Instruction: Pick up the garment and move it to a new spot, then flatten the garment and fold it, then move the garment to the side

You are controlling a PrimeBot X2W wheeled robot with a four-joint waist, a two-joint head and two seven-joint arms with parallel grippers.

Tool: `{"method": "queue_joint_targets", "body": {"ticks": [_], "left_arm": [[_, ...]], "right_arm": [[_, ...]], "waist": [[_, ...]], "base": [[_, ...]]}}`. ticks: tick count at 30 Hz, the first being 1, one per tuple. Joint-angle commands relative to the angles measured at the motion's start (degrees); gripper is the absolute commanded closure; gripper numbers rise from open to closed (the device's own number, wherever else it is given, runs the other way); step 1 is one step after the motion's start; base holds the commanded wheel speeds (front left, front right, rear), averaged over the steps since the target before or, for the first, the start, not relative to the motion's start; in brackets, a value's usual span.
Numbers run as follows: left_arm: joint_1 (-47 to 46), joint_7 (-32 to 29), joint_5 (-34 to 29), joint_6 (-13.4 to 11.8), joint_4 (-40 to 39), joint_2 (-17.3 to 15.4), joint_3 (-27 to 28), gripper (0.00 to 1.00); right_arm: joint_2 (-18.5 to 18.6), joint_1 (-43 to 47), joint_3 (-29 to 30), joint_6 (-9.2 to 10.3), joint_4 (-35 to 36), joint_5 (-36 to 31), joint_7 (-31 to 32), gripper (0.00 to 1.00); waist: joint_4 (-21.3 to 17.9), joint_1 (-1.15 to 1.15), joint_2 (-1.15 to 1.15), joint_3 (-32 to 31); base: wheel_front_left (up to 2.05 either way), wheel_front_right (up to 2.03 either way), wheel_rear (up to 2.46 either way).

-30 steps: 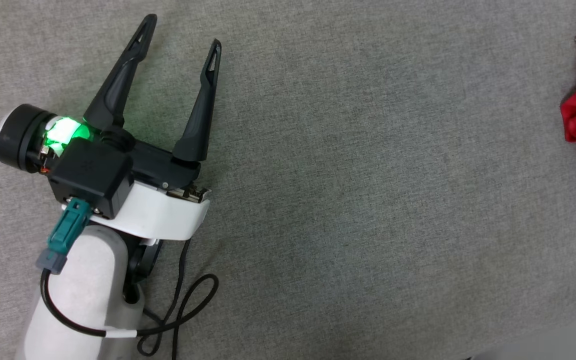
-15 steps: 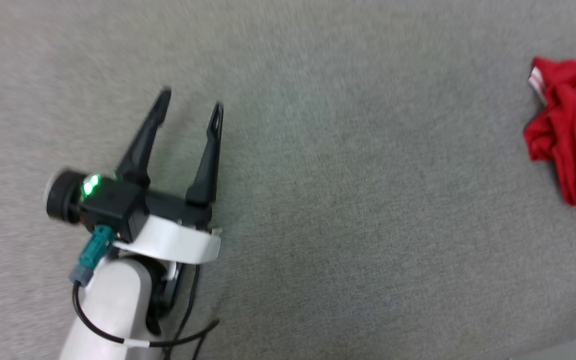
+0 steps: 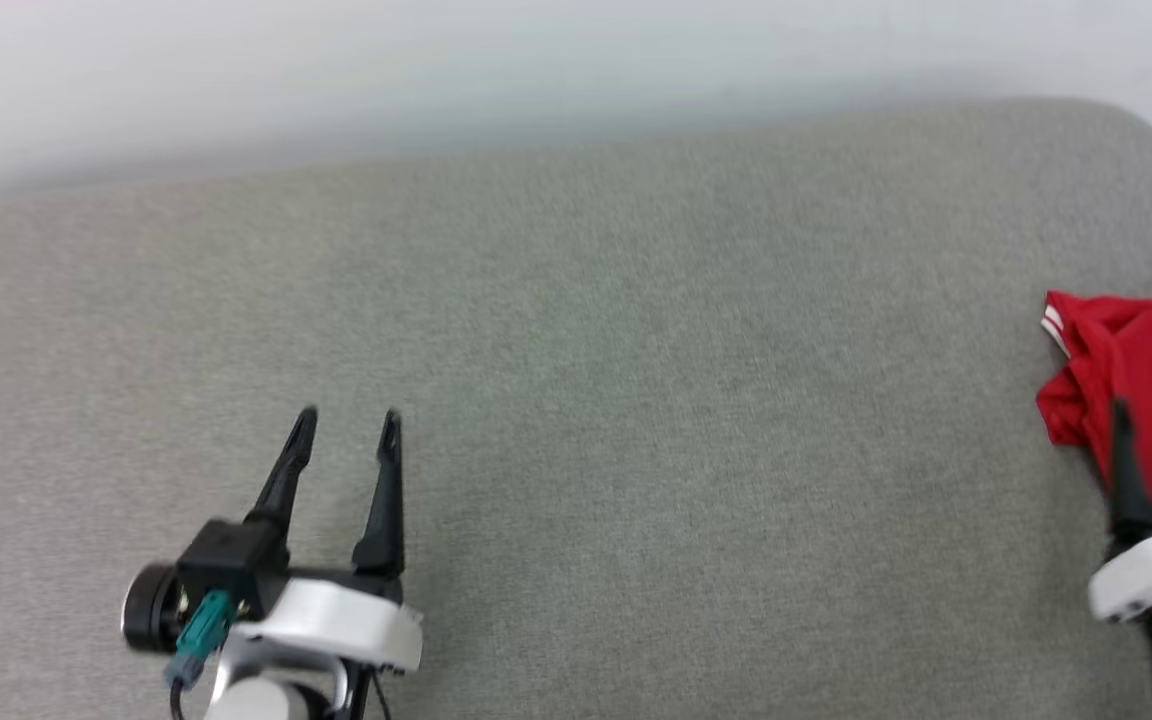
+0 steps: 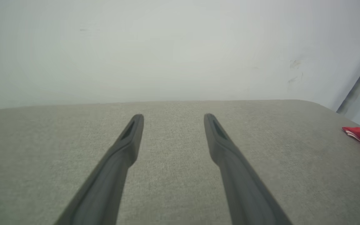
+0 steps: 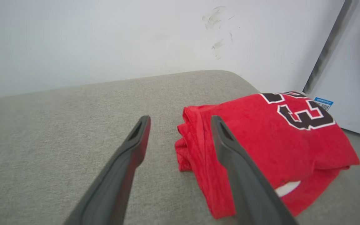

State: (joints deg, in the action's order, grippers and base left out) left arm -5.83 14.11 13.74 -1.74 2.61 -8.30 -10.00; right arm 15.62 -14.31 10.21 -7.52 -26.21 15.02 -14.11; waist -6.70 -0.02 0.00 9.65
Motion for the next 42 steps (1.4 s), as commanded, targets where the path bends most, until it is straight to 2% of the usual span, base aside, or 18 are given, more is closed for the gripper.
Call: {"method": "queue_joint_targets", "body": {"ticks": [1, 2, 7, 15, 21, 30, 42], "left_arm": [[1.47, 0.26, 0.38, -0.52, 0.22, 0.20, 0.51, 0.00], [3.29, 0.39, 0.94, -1.14, 0.42, 0.41, 1.11, 0.00], [7.28, 0.71, 1.42, -2.21, 0.91, 0.22, 2.26, 0.00], [10.37, 0.87, 0.85, -2.56, 1.10, -0.76, 2.62, 0.00], [11.76, 0.98, 0.56, -2.44, 1.88, -1.45, 2.52, 0.00], [12.21, 1.07, 1.24, -1.81, 3.75, -1.39, 2.19, 0.00], [10.97, 1.17, 1.44, -1.12, 5.83, -1.10, 2.08, 0.00]], "right_arm": [[-0.92, 1.76, -0.68, 0.06, 1.16, -0.19, 0.48, 0.00], [-2.93, 4.38, -2.37, 0.06, 4.00, -0.43, 1.36, 0.00], [-6.53, 10.02, -6.17, 0.06, 11.55, -0.75, 3.94, 0.00], [-9.56, 17.59, -8.64, 0.06, 24.66, -3.30, 8.94, 0.00], [-11.21, 22.97, -7.61, 0.06, 32.51, -4.86, 12.21, 0.00], [-12.27, 26.64, -6.93, 0.06, 37.88, -6.02, 15.10, 0.00], [-12.70, 26.61, -6.85, 0.06, 38.42, -5.95, 15.99, 0.00]], "waist": [[1.48, 0.02, 0.00, -2.98], [1.92, 0.02, 0.00, -4.29], [3.01, 0.02, 0.00, -7.87], [4.66, 0.02, 0.00, -10.97], [5.16, 0.02, 0.00, -12.28], [5.06, 0.02, 0.00, -13.48], [5.66, 0.02, 0.00, -13.49]], "base": [[0.00, 0.00, 0.00], [0.00, 0.00, 0.00], [0.00, 0.00, 0.00], [0.00, 0.00, 0.00], [0.00, 0.00, 0.00], [0.00, 0.00, 0.00], [0.00, 0.00, 0.00]]}}
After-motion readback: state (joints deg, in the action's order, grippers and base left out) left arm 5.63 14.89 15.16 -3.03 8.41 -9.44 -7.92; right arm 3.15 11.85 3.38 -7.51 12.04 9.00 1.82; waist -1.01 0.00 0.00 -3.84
